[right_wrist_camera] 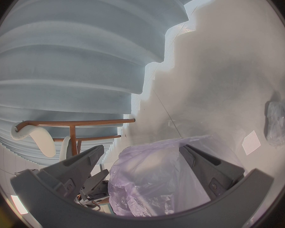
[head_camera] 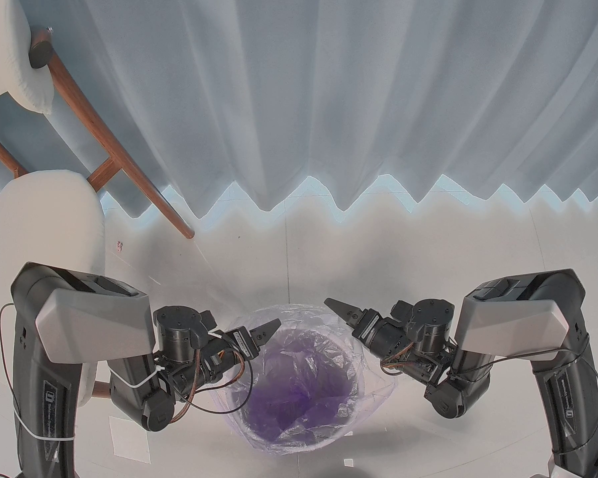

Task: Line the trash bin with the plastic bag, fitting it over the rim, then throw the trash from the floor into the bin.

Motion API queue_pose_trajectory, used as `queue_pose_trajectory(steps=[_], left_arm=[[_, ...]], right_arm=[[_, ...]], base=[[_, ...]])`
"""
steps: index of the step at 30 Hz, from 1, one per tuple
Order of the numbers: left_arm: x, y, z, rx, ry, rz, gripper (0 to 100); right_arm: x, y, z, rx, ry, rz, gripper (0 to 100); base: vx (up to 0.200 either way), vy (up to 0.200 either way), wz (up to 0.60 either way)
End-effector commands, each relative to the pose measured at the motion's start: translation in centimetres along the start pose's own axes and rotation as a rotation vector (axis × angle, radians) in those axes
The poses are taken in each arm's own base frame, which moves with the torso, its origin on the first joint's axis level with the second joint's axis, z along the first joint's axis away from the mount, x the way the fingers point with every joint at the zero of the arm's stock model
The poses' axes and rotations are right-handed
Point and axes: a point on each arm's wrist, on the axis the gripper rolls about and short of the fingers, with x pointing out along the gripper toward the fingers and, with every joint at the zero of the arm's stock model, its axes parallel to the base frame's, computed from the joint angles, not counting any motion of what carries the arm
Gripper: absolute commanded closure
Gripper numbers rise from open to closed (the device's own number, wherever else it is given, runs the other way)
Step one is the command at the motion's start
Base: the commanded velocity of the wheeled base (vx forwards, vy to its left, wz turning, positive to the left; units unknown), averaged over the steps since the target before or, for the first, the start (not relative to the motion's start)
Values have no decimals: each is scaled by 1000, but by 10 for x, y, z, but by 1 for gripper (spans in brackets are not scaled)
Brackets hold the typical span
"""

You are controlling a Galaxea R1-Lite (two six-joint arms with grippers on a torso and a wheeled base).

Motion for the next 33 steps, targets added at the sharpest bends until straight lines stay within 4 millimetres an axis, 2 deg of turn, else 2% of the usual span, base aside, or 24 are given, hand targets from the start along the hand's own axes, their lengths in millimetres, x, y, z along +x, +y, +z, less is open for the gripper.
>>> queue_pose_trajectory(steps=[1, 14, 27, 33], left_arm=[[3, 8, -6, -5, 16, 21, 0], [8, 12, -5, -9, 8, 28, 0], [12, 27, -9, 15, 16, 63, 0], [11, 23, -4, 17, -2, 57, 0]], right_arm=[[0, 0, 0, -2, -6, 10, 0], [0, 0, 0, -3, -5, 9, 0], [1, -6, -4, -5, 3, -4, 0], [1, -6, -4, -13, 4, -5, 0]], base=[[0, 0, 0], [0, 0, 0], [0, 0, 0], [0, 0, 0]])
